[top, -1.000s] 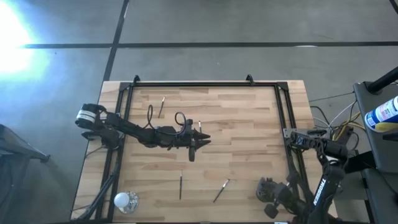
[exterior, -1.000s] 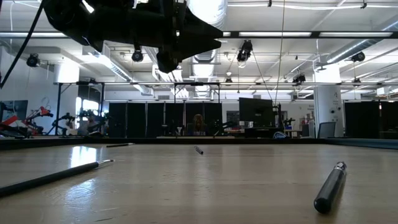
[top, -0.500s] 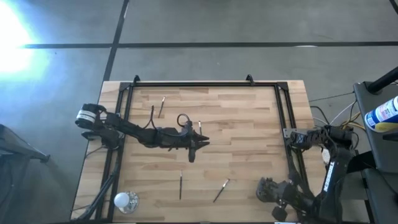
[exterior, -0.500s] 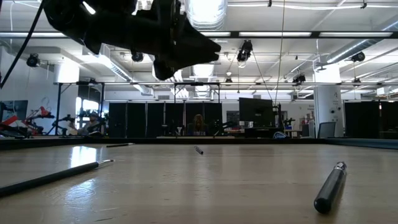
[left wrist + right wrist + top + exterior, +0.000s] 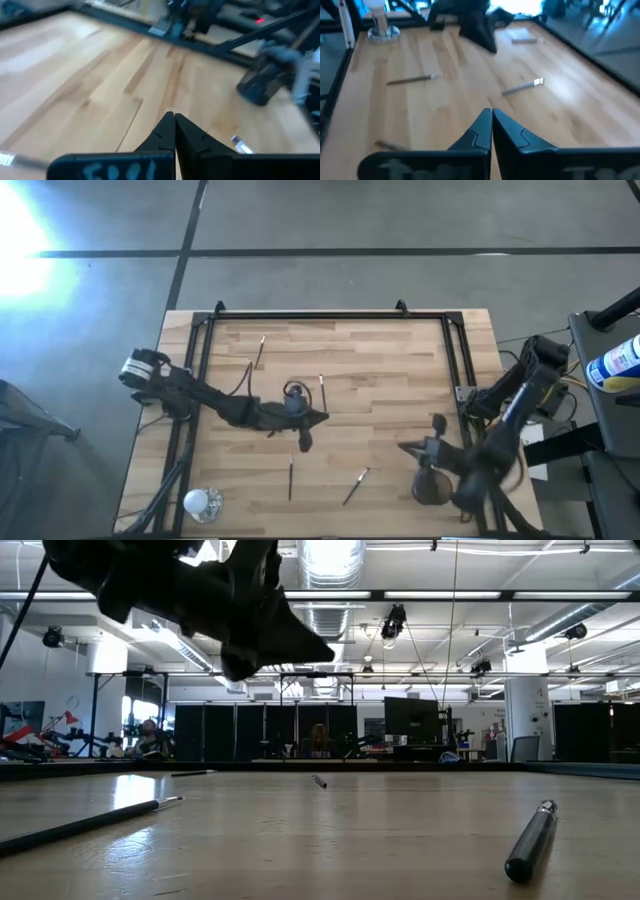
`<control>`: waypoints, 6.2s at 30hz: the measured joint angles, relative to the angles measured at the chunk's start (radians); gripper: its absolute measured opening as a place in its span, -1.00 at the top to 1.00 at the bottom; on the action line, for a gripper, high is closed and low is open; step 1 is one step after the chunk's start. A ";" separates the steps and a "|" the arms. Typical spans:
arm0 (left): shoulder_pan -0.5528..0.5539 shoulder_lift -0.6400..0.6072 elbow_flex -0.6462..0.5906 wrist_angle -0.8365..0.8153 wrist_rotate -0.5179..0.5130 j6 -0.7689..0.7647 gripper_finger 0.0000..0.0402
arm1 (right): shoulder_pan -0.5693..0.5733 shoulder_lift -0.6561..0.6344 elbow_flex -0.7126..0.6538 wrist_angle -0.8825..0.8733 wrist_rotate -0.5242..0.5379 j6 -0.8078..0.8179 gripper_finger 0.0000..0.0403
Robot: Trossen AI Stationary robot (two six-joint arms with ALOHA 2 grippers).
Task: Sort items
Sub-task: Put the liner brush into the wire basket
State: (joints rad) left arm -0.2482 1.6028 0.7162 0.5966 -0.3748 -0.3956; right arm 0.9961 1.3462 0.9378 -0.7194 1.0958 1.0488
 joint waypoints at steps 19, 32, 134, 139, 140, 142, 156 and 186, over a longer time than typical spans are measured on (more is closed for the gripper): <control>-0.229 0.050 0.343 -1.132 -0.054 -0.971 0.98 | -0.437 -0.363 -0.608 1.253 -0.370 -0.973 0.96; -0.228 0.277 0.557 -1.372 0.122 -1.310 0.43 | -0.437 -0.390 -0.628 1.253 -0.372 -1.022 0.96; -0.154 0.123 0.298 -0.591 -0.145 -0.580 0.98 | -0.523 -0.371 -0.665 1.299 -0.585 -0.823 0.96; -0.164 0.194 0.315 -0.601 -0.042 -0.601 0.80 | -0.523 -0.286 -0.661 1.293 -0.609 -0.819 0.96; -0.168 0.210 0.325 -0.609 -0.033 -0.601 0.74 | -0.524 -0.266 -0.655 1.294 -0.608 -0.817 0.96; -0.172 0.247 0.352 -0.637 -0.026 -0.602 0.64 | -0.525 -0.233 -0.640 1.299 -0.610 -0.815 0.96; -0.199 0.496 0.659 -0.839 -0.009 -0.435 0.34 | -0.535 -0.178 -0.617 1.190 -0.698 -0.793 0.96; -0.228 0.327 0.459 -0.679 -0.076 -0.424 0.57 | -0.720 0.138 -0.337 0.698 -1.098 -1.145 0.40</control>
State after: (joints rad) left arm -0.4759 1.9299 1.1756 -0.0820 -0.4513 -0.8199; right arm 0.2762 1.4838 0.6012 -0.0210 -0.0026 -0.0962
